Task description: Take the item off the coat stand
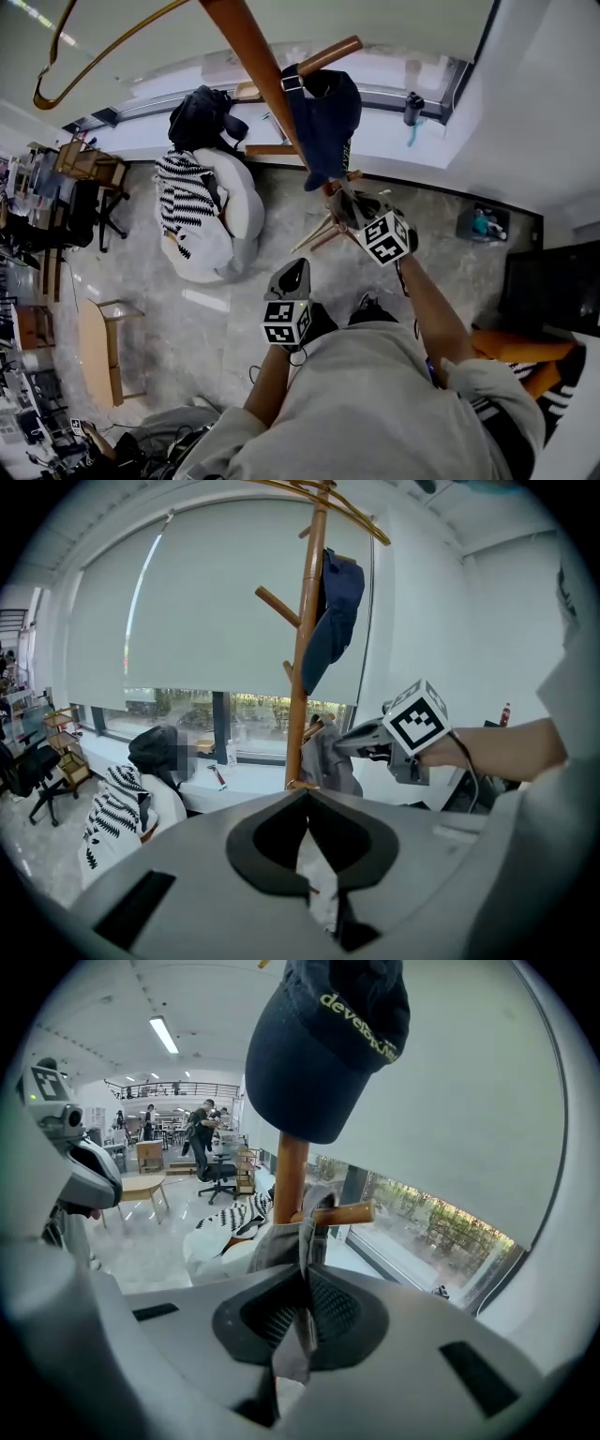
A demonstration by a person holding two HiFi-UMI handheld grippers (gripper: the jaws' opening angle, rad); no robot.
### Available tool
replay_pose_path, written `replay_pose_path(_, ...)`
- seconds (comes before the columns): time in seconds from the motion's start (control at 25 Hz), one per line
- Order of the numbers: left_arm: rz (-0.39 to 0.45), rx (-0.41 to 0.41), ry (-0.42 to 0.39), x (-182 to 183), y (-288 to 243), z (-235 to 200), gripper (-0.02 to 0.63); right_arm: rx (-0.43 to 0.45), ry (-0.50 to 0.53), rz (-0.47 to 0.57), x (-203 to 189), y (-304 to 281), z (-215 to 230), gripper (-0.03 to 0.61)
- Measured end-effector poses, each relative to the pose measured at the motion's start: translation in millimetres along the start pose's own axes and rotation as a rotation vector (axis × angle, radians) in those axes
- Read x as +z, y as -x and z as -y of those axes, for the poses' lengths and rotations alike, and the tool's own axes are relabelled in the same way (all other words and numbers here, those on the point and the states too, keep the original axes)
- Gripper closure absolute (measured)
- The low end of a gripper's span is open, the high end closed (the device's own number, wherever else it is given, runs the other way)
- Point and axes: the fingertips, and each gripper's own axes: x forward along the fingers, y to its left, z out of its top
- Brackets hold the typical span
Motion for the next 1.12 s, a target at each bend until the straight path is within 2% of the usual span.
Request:
replay_pose_path(0.56, 0.009, 0.009, 0.013, 4.6, -2.8, -7.3, 0.604, -0.019, -0.017, 0.020, 11.5, 18.4, 11.0, 0.565)
replay_pose_path(1.12, 0.018, -0.024, -0.008, 13.1, -18.6, 9.6, 0.604, -0.057, -0.029, 0.049, 12.9, 36.8, 35.4, 0.565)
